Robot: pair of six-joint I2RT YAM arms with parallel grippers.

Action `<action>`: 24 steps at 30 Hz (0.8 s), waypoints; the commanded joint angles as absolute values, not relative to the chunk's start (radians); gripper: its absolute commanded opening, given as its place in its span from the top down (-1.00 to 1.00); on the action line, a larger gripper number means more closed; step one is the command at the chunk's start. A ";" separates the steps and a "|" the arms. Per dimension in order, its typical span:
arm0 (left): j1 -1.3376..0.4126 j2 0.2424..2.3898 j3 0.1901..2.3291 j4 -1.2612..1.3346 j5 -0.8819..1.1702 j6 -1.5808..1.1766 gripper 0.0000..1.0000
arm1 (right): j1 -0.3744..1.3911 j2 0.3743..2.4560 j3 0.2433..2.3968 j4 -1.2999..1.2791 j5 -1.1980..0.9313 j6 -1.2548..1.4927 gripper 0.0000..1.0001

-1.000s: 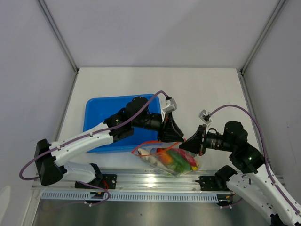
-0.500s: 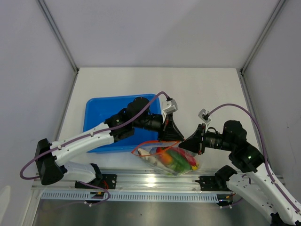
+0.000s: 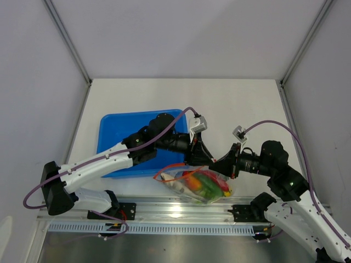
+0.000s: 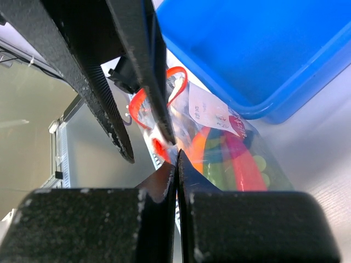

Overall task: Place the food in the zip-top bag and seal the zipper
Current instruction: Zip the zipper food storage bag at the center of the board.

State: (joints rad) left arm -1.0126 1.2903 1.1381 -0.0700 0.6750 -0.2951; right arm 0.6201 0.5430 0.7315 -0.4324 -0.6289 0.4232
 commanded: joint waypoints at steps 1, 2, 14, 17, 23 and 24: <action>-1.019 1.270 1.137 -0.081 0.661 -0.288 0.35 | 0.623 0.537 0.776 -0.367 -0.612 0.436 1.00; -1.019 1.272 1.138 -0.083 0.660 -0.287 0.37 | 0.623 0.537 0.776 -0.364 -0.614 0.436 1.00; -1.019 1.272 1.137 -0.107 0.634 -0.284 0.99 | 0.627 0.522 0.778 -0.370 -0.585 0.439 1.00; -1.019 1.259 1.117 -0.121 0.627 -0.287 0.99 | 0.627 0.506 0.781 -0.376 -0.558 0.440 1.00; -1.025 1.216 1.091 -0.192 0.574 -0.290 0.99 | 0.627 0.495 0.778 -0.367 -0.555 0.440 1.00; -1.026 1.209 1.092 -0.196 0.574 -0.291 0.99 | 0.629 0.495 0.776 -0.365 -0.561 0.440 1.00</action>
